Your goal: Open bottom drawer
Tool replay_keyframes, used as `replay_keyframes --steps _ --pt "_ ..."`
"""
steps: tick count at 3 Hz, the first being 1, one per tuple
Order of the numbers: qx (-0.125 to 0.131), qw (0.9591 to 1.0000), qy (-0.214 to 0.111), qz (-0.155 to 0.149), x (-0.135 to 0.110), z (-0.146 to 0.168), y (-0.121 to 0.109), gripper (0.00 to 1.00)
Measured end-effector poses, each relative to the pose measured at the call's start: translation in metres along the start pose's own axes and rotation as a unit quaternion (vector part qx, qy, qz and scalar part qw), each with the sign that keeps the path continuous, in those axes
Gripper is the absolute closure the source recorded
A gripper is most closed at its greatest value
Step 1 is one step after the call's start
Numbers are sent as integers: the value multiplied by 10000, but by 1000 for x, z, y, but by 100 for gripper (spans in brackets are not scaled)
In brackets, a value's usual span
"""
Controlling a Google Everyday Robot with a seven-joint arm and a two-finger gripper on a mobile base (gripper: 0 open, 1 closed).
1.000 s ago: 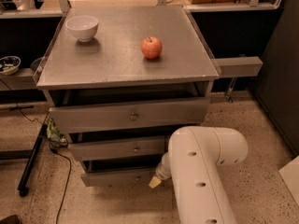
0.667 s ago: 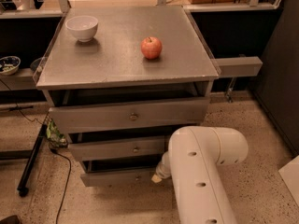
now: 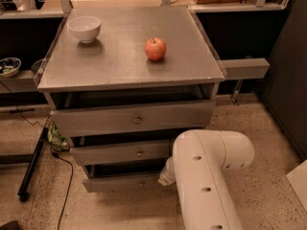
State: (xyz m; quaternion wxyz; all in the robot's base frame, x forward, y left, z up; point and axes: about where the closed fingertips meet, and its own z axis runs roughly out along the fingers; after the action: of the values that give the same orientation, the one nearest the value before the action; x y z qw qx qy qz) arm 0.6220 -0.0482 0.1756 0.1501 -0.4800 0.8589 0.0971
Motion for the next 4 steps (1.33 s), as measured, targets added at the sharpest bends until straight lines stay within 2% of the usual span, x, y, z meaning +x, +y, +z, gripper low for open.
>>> replay_keyframes --steps 1,4 --pt "0 10000 0 0 -1 -3 -1 100" --pt "-49 10000 -19 58 0 -7 -6 100"
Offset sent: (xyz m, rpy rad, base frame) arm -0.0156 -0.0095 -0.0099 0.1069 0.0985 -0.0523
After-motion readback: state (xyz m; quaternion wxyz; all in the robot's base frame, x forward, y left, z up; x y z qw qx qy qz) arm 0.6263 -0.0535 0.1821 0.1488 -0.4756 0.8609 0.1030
